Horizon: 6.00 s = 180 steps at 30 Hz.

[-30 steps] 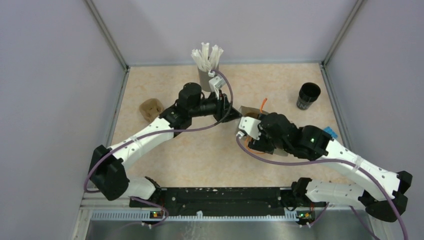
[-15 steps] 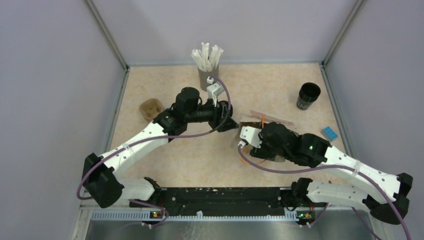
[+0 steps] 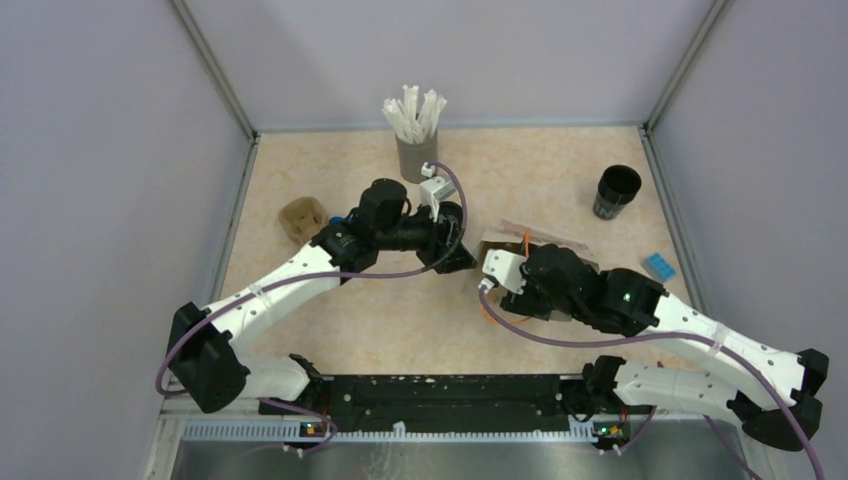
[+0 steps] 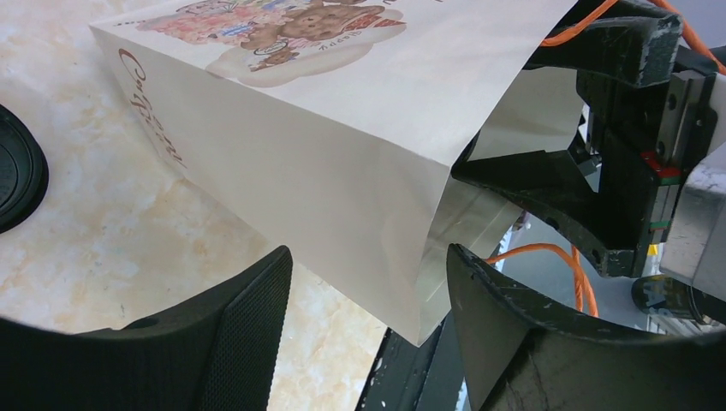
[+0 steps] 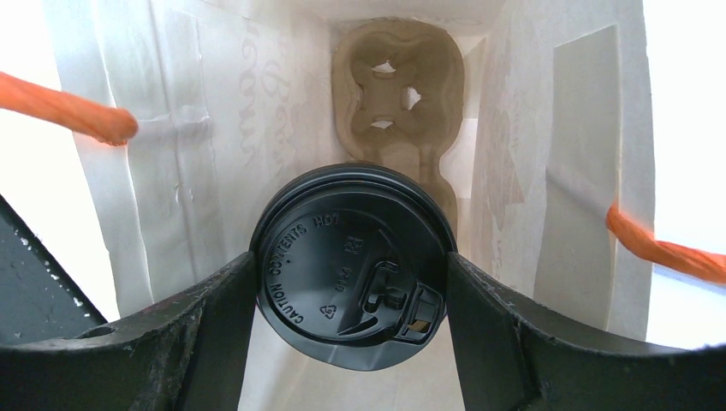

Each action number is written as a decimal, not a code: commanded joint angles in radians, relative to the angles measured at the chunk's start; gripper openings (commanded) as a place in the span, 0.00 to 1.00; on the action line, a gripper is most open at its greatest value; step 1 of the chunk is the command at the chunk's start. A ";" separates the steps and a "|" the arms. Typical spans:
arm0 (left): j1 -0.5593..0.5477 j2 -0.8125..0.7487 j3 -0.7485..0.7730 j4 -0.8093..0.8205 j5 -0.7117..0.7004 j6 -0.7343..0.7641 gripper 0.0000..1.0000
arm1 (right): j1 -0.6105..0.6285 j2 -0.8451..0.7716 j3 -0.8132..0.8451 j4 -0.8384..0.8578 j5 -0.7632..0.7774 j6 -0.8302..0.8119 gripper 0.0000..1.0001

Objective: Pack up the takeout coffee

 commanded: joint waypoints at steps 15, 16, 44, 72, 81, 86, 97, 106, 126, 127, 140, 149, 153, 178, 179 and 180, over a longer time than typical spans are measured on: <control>-0.037 0.047 0.013 0.064 -0.027 0.017 0.28 | 0.010 0.006 -0.035 0.114 -0.017 -0.098 0.65; -0.037 0.043 0.007 0.073 -0.014 0.018 0.18 | 0.009 0.003 -0.049 0.138 -0.012 -0.131 0.66; -0.037 0.008 -0.030 0.120 0.091 -0.008 0.00 | -0.157 0.107 -0.187 0.329 -0.104 -0.273 0.66; -0.035 0.010 -0.030 0.089 0.051 -0.068 0.00 | -0.169 0.050 -0.158 0.366 -0.137 -0.331 0.66; -0.035 0.014 -0.024 0.089 0.049 -0.085 0.00 | -0.169 0.111 -0.157 0.434 -0.225 -0.327 0.66; -0.035 0.016 -0.027 0.092 0.057 -0.098 0.00 | -0.170 0.141 -0.190 0.498 -0.190 -0.339 0.66; -0.035 0.016 -0.023 0.089 0.064 -0.106 0.00 | -0.170 0.167 -0.307 0.638 0.040 -0.324 0.66; -0.035 0.026 -0.012 0.078 0.061 -0.101 0.00 | -0.168 0.099 -0.246 0.531 -0.088 -0.333 0.65; -0.035 0.035 0.000 0.062 0.065 -0.101 0.00 | -0.191 -0.052 -0.202 0.221 -0.049 -0.381 0.67; -0.035 0.035 0.000 0.064 0.070 -0.101 0.00 | -0.193 -0.048 -0.206 0.235 -0.048 -0.387 0.67; -0.036 0.023 0.002 0.040 0.114 -0.111 0.00 | -0.275 -0.028 -0.229 0.276 -0.123 -0.531 0.68; -0.035 0.009 0.006 0.049 0.129 -0.141 0.00 | -0.274 -0.068 -0.267 0.332 -0.139 -0.633 0.68; -0.035 0.004 0.017 0.064 0.129 -0.173 0.00 | -0.275 -0.082 -0.274 0.337 -0.180 -0.663 0.68; -0.035 -0.029 -0.039 0.136 0.136 -0.241 0.00 | -0.275 -0.095 -0.264 0.223 -0.139 -0.710 0.67; -0.035 -0.027 -0.041 0.138 0.137 -0.241 0.00 | -0.275 -0.096 -0.266 0.226 -0.147 -0.713 0.66; -0.035 -0.023 -0.043 0.138 0.138 -0.241 0.00 | -0.275 -0.098 -0.269 0.229 -0.152 -0.711 0.66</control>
